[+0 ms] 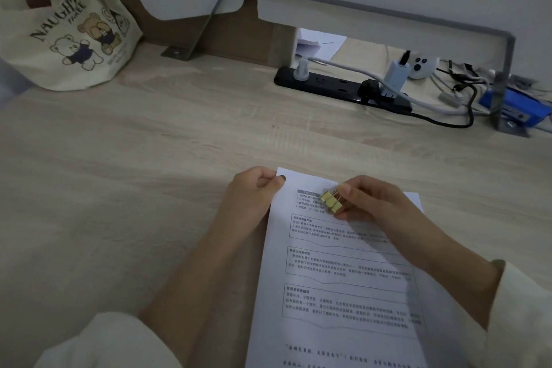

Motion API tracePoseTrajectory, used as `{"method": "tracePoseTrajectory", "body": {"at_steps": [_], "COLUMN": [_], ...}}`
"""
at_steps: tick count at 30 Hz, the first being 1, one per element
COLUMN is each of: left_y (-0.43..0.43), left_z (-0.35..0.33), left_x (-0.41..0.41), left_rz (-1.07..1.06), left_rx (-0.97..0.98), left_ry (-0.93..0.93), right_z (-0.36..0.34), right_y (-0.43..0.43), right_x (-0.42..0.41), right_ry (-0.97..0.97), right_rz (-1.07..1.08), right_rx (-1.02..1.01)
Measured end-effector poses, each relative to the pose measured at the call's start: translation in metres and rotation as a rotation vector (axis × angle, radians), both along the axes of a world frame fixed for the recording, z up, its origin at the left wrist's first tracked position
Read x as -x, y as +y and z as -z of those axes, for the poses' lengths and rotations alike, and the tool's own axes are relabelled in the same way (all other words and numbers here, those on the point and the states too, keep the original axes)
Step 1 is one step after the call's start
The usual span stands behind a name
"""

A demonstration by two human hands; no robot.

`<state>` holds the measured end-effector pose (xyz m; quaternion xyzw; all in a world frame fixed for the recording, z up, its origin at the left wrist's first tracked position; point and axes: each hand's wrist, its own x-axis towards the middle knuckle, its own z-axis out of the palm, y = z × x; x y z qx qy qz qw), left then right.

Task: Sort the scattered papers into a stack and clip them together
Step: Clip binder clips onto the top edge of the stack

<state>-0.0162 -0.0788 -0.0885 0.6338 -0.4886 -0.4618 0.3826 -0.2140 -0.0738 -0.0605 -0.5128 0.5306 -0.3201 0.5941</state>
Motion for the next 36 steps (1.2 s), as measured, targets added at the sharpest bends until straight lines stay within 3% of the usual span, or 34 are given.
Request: {"method": "tracePoseTrajectory", "body": {"at_steps": [6,11,22,36], "left_y": [0.0,0.0,0.001,0.0], "left_z": [0.002,0.001,0.002,0.009], "left_x": [0.0,0.0,-0.001,-0.002], "left_rz": [0.017,0.028,0.023,-0.052], "left_rx": [0.049,0.052,0.075,0.065], "left_ry": [-0.009,-0.007,0.068,0.143], "right_z": [-0.018,-0.017,-0.015,-0.009], "right_y": [-0.042,-0.068,-0.098,-0.102], "right_x": [-0.019,-0.039,-0.043,-0.043], "right_ry": [0.319,0.429,0.29,0.202], "right_rz": [-0.156,-0.313,-0.555,-0.63], "right_rx": [0.353,0.425,0.137,-0.096]}}
